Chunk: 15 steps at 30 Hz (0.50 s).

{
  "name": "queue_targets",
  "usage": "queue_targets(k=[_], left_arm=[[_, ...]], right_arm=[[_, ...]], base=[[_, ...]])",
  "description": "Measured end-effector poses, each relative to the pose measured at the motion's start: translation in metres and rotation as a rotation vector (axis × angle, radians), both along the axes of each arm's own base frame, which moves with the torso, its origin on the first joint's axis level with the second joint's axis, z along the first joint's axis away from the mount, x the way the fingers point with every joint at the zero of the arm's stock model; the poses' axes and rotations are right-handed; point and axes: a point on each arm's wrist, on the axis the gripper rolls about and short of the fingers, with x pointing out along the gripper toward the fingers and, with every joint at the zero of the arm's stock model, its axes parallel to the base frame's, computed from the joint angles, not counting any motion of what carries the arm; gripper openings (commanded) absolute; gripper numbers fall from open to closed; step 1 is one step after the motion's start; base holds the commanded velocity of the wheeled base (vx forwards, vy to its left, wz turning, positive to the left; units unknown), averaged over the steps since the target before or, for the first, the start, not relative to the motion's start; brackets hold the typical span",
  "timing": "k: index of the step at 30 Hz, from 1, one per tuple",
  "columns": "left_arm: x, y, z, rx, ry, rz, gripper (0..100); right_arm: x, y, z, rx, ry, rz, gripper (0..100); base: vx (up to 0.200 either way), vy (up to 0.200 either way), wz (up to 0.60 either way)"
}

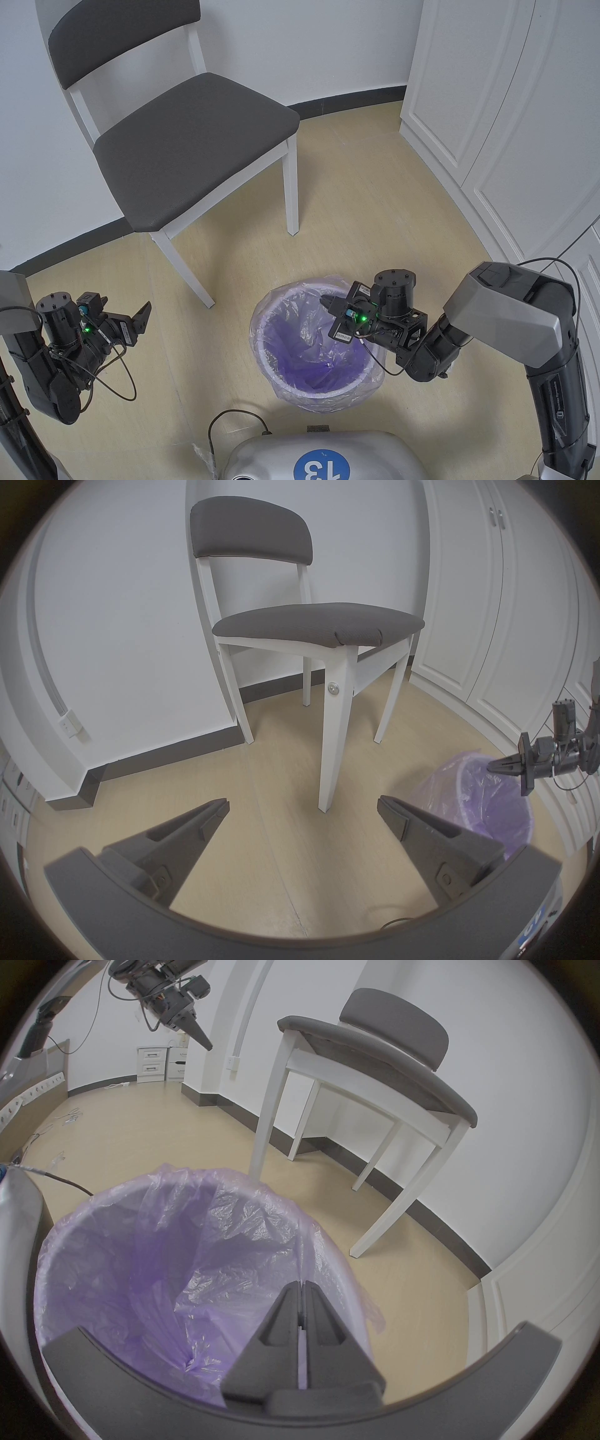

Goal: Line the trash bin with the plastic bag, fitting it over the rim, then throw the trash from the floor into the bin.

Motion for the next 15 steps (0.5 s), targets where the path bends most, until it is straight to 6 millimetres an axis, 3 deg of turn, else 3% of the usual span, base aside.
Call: queue_targets(k=[7,14,15], left_arm=[[-0.001,0.000,0.000,0.002,0.003,-0.002,100],[-0.002,-0.001,0.001,0.003,0.001,-0.003,100],[-0.002,-0.001,0.001,0.003,0.001,-0.003,100]], right_arm=[[0.017,-0.002,0.011,0.051,-0.037,-0.057,0],[0.028,0.002,0.007,0.077,-0.037,-0.079,0],[0.028,0.002,0.006,0.077,-0.037,-0.079,100]], base=[[0.000,0.000,0.00],[0.000,0.000,0.00],[0.000,0.000,0.00]])
